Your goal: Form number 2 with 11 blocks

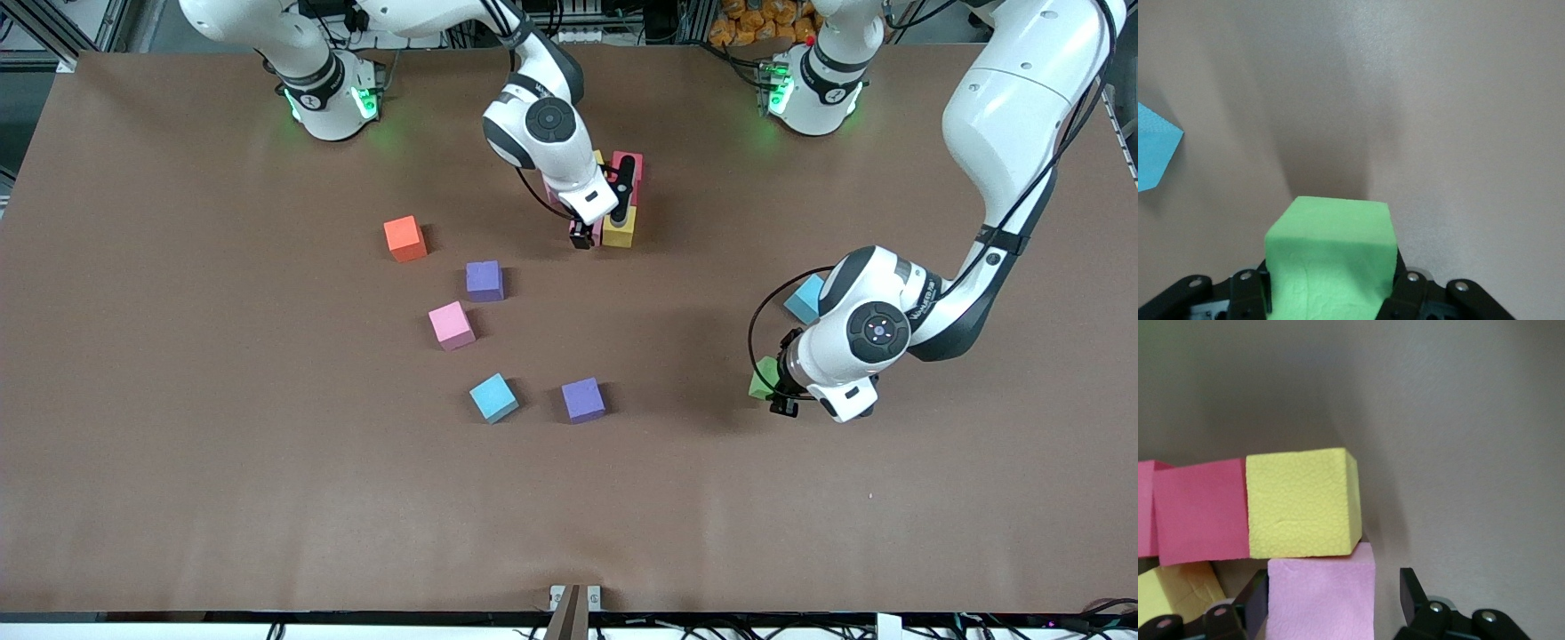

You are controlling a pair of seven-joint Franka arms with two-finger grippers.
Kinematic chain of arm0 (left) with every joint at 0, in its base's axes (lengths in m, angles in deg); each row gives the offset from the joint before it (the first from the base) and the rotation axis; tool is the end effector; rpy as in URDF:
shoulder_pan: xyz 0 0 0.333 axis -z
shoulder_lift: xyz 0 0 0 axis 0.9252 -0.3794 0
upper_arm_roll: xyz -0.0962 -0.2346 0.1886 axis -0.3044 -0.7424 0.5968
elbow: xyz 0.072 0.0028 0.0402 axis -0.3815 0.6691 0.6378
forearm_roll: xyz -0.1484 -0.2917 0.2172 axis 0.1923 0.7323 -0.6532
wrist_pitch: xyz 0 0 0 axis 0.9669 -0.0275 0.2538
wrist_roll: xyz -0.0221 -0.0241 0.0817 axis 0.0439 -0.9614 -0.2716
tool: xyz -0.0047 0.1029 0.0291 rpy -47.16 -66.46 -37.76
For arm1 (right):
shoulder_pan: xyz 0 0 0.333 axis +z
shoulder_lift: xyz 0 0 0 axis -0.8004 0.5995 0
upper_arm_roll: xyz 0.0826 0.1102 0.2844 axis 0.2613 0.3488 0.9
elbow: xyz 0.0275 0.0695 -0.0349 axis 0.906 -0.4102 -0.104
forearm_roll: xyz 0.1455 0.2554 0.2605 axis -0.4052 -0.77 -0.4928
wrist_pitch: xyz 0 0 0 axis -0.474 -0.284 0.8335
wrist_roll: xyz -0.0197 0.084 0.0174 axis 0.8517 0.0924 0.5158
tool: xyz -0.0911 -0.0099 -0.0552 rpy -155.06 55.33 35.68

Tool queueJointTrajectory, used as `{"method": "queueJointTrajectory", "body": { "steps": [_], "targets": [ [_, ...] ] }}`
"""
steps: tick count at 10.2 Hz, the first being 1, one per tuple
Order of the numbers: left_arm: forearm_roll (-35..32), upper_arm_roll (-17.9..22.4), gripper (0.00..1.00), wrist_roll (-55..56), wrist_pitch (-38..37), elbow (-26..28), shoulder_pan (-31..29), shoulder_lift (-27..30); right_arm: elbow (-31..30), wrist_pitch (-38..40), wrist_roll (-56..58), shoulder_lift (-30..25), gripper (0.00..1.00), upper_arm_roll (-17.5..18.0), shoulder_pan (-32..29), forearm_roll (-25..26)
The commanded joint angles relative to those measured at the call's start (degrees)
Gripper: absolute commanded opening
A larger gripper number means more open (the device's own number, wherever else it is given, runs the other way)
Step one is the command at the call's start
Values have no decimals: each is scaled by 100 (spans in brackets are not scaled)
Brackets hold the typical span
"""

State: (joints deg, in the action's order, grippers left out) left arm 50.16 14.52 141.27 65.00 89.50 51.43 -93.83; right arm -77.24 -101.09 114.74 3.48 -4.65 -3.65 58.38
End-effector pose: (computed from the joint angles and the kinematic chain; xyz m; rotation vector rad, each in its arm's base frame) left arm 0.6416 -0.1845 0.2485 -2.4404 -1.9258 0.0903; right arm 0.3343 0.5351 0.2265 -2.2917 -1.8626 -0.1233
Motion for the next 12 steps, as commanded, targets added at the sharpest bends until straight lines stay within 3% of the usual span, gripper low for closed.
{"method": "queueJointTrajectory", "body": {
  "steps": [1,6,9,12],
  "targets": [
    [194,6,0,142,-145,75,45,163,-172,115,-74,-356,86,-1,-21,-11],
    [264,-134,0,502,-223,75,62,171,-182,595,-65,-671,86,-10,-81,-11],
    [255,-353,0,879,-347,102,62,171,-269,1265,-21,-1111,86,-89,-721,216],
    [238,-512,0,1616,-609,137,421,171,-595,1529,512,-1568,86,-212,-1809,1015]
  ]
}}
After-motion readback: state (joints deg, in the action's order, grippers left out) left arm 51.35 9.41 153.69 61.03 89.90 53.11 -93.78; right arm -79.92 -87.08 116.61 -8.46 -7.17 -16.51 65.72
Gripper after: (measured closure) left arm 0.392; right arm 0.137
